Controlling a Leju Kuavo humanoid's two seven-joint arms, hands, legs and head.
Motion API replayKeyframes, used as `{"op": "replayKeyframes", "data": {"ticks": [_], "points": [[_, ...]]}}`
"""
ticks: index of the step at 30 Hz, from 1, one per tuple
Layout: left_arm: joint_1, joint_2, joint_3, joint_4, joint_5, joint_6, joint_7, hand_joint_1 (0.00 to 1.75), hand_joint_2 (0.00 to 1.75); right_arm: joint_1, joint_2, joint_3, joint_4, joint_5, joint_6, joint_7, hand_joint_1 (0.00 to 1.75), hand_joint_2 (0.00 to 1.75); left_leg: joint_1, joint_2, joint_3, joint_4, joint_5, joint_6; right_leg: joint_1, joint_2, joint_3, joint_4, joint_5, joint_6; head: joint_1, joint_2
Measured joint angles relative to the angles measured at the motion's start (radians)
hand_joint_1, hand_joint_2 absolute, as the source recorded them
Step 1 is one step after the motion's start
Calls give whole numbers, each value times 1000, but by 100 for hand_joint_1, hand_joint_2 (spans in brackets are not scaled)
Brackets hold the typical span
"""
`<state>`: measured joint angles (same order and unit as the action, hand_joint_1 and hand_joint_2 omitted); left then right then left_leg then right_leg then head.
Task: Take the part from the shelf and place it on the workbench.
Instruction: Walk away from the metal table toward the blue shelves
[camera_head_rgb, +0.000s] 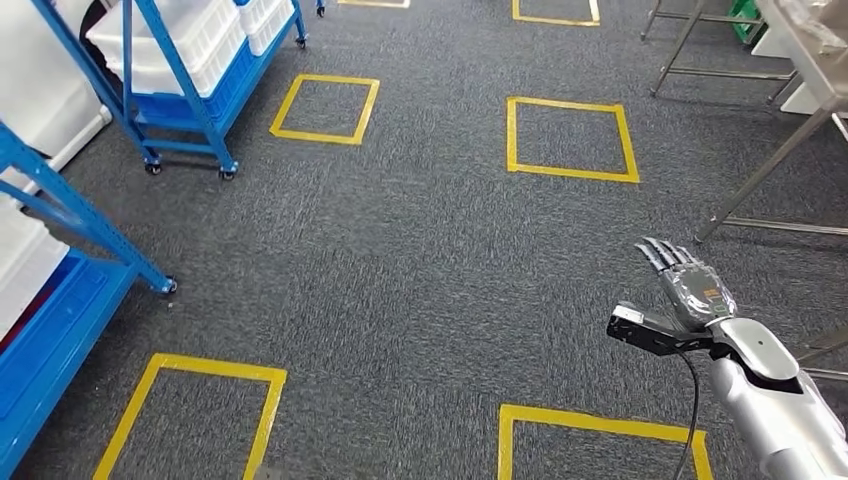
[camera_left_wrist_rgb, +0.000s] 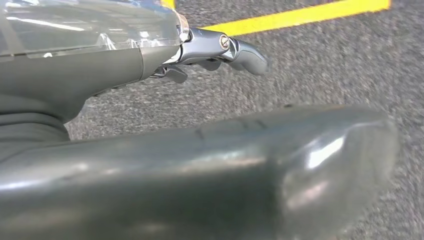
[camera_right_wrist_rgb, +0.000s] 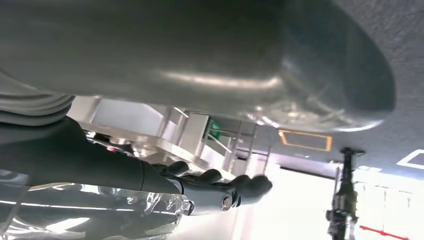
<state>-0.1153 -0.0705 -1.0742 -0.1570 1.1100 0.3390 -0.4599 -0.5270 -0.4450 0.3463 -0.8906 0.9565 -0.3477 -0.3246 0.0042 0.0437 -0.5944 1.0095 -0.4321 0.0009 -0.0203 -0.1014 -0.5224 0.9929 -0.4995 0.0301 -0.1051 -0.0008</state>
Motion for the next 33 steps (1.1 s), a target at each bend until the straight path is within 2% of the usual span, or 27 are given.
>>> {"op": "replayKeyframes", "data": {"ticks": [2,3,4,5,6,7,8,9,10,11,12,13,15,16,18,19,20,21,22,23,24,25,27,28,30,31,33], "points": [[-1,0,0,0,0,0,0,0,0,1,1,1,1,1,-1,0,0,0,0,-20,1,-10,5,18,-8,27,-13,29,-24,8,0,0],[-3,0,0,0,0,0,1,0,0,2,0,1,1,2,-1,1,0,0,0,-29,2,-13,7,25,-10,52,-35,74,-51,8,0,0],[-4,0,0,0,0,0,2,0,0,4,-1,1,3,2,-1,3,0,0,-3,-39,2,-14,8,30,-9,77,-68,141,-83,6,0,0],[-5,-1,0,0,0,0,5,0,0,9,-1,1,4,3,-1,4,0,0,-6,-50,1,-14,9,34,-7,90,-110,218,-112,4,0,0],[-6,-1,0,0,0,0,8,0,0,14,-2,1,6,4,-1,6,0,0,-9,-63,1,-14,9,36,-4,95,-146,280,-127,1,0,0],[-6,-1,0,0,0,0,12,0,0,19,-2,1,7,5,0,8,0,0,-13,-76,1,-12,9,38,-1,98,-168,309,-121,-3,0,0],[-6,-1,0,0,0,0,14,0,0,22,-2,1,8,7,2,8,0,0,-16,-88,1,-11,9,38,3,100,-172,299,-97,-9,0,0],[-7,-1,0,0,0,0,16,0,0,22,-2,1,8,9,3,8,0,0,-18,-100,2,-9,9,39,6,104,-156,248,-57,-16,0,0],[-8,0,0,0,0,0,17,0,0,21,-2,1,8,10,4,8,0,0,-20,-111,1,-6,8,39,8,116,-130,177,-14,-23,0,0],[-10,-1,0,0,0,0,18,0,0,18,-2,1,9,12,4,8,0,0,-22,-121,-1,-2,7,38,10,133,-104,112,16,-30,0,0],[-11,-1,0,0,0,0,19,0,0,14,-2,1,10,14,5,8,0,0,-23,-131,-4,2,6,36,11,146,-84,64,34,-34,0,0],[-11,-1,0,0,1,0,21,0,0,11,-2,1,11,15,7,8,0,0,-23,-140,-8,4,6,33,13,155,-75,40,39,-37,0,0],[-7,-1,0,0,4,-1,26,0,0,2,2,2,16,18,9,4,0,0,-23,-154,-15,3,8,25,13,144,-71,31,38,-40,0,0],[-5,-1,0,0,5,-1,29,0,0,-3,5,3,20,18,9,1,0,0,-24,-147,-17,7,4,21,11,135,-68,26,41,-44,0,0],[-4,-1,0,0,4,-1,30,0,0,-12,13,4,28,18,8,-2,0,0,-25,-104,-41,60,-33,10,6,116,-63,16,45,-52,0,0],[-5,0,0,0,3,-1,30,0,0,-14,16,5,32,18,7,-2,0,0,-22,-79,-66,118,-65,4,7,106,-61,14,46,-54,0,0],[-6,0,0,0,1,-1,30,0,0,-15,17,5,36,18,6,-2,0,0,-18,-65,-99,188,-98,-2,7,95,-61,14,45,-56,0,0],[-6,0,0,0,1,-1,31,0,0,-14,19,6,39,17,6,-2,0,0,-12,-59,-129,250,-121,-7,7,83,-61,14,44,-56,0,0],[-6,0,0,0,1,0,31,0,0,-14,21,6,42,17,6,-2,0,0,-7,-55,-147,286,-127,-13,7,72,-60,14,43,-55,0,0],[-5,0,0,0,1,0,32,0,0,-14,24,7,45,18,5,-1,0,0,-2,-52,-144,282,-114,-17,6,61,-59,14,41,-54,0,0],[-5,0,0,0,2,1,33,0,0,-14,28,8,47,20,6,0,0,0,3,-45,-122,237,-85,-21,5,51,-57,15,40,-51,0,0],[-5,0,0,0,2,2,34,0,0,-16,31,9,49,22,6,1,0,0,6,-33,-85,166,-49,-23,4,42,-55,16,37,-47,0,0],[-8,0,0,0,2,4,34,0,0,-23,34,9,52,27,7,3,0,0,2,0,-21,41,-6,-18,6,26,-51,19,31,-37,0,0],[-8,0,0,0,2,5,35,0,0,-27,34,9,53,28,8,3,0,0,-1,8,-8,11,0,-11,8,18,-50,20,30,-31,0,0],[-8,1,0,0,1,8,35,0,0,-32,35,9,55,27,10,4,0,0,-6,-7,-7,2,1,6,9,2,-47,19,28,-20,1,0],[-7,1,0,0,1,11,36,0,0,-33,35,9,55,25,11,4,0,0,-6,-16,-6,-2,4,12,6,5,-45,22,24,-13,1,0],[-8,3,0,0,0,16,37,0,0,-33,33,9,56,21,12,4,0,0,-5,-34,-1,-11,10,27,-1,42,-62,66,-9,-6,1,0]]}}
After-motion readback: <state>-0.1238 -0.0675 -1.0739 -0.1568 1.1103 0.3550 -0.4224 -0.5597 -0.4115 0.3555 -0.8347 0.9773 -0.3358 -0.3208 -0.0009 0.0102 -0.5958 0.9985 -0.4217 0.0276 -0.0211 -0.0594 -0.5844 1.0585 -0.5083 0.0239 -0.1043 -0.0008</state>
